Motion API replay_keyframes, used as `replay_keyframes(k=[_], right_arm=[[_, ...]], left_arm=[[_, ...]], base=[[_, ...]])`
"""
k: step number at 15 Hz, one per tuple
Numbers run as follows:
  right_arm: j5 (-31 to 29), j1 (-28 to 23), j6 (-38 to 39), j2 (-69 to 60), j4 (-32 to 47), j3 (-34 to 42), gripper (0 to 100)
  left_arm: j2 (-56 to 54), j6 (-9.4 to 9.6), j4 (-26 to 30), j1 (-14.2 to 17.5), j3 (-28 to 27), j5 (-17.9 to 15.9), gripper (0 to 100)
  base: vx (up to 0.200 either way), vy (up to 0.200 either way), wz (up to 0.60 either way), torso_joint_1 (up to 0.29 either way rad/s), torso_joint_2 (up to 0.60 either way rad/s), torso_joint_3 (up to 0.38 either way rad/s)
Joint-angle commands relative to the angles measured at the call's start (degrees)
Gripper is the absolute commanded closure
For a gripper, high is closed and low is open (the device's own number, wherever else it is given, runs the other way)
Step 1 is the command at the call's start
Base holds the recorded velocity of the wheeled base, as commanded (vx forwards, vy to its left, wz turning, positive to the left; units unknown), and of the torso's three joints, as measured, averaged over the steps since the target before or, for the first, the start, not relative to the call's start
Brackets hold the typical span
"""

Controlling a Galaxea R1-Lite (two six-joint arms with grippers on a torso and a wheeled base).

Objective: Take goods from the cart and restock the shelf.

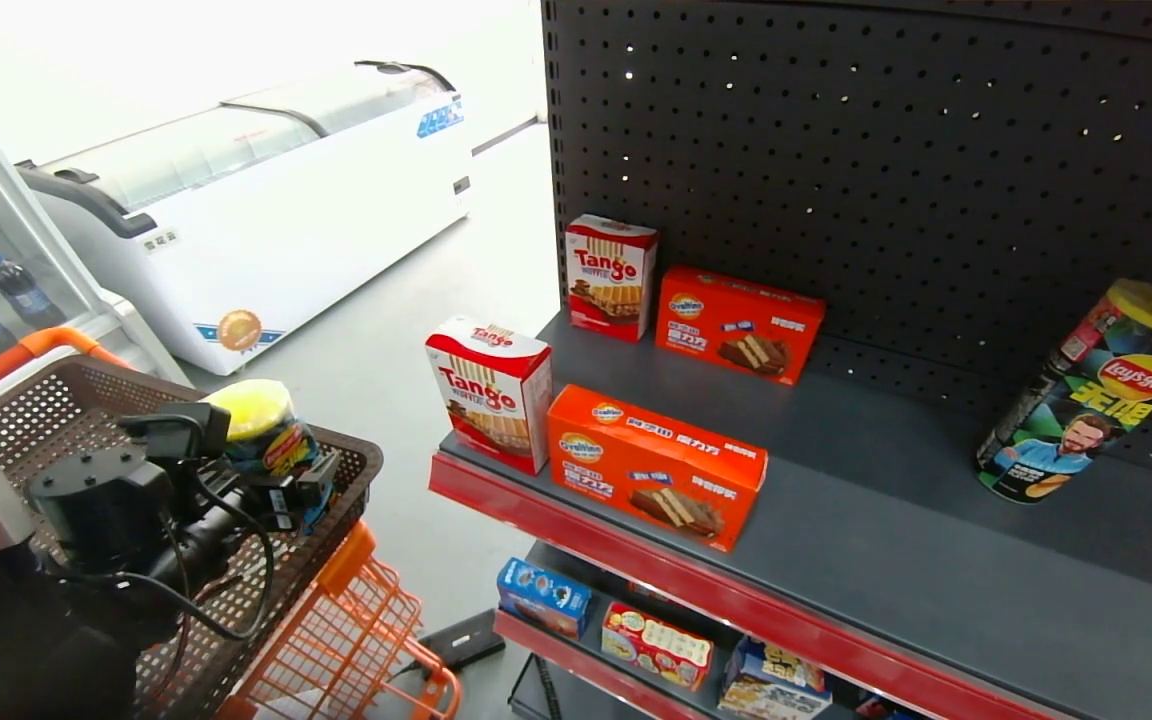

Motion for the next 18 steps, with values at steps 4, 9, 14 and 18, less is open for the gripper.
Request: replay_keyframes(k=[4, 9, 14, 18], right_arm=[[0.0, 0.0, 0.0, 0.0, 0.0, 0.0, 0], [0.0, 0.0, 0.0, 0.0, 0.0, 0.0, 0], [0.0, 0.0, 0.0, 0.0, 0.0, 0.0, 0], [0.0, 0.0, 0.0, 0.0, 0.0, 0.0, 0]], left_arm=[[8.0, 0.06, -0.1, -0.2, -11.7, -0.1, 0], [8.7, -0.02, -0.1, -0.4, -15.0, -0.2, 100], [4.8, 0.50, -0.1, -0.2, -15.4, -0.4, 100], [-4.5, 1.38, 1.9, -1.8, -15.1, -0.3, 100]], base=[[0.000, 0.000, 0.00, 0.000, 0.00, 0.000], [0.000, 0.000, 0.00, 0.000, 0.00, 0.000], [0.000, 0.000, 0.00, 0.000, 0.00, 0.000], [0.000, 0.000, 0.00, 0.000, 0.00, 0.000]])
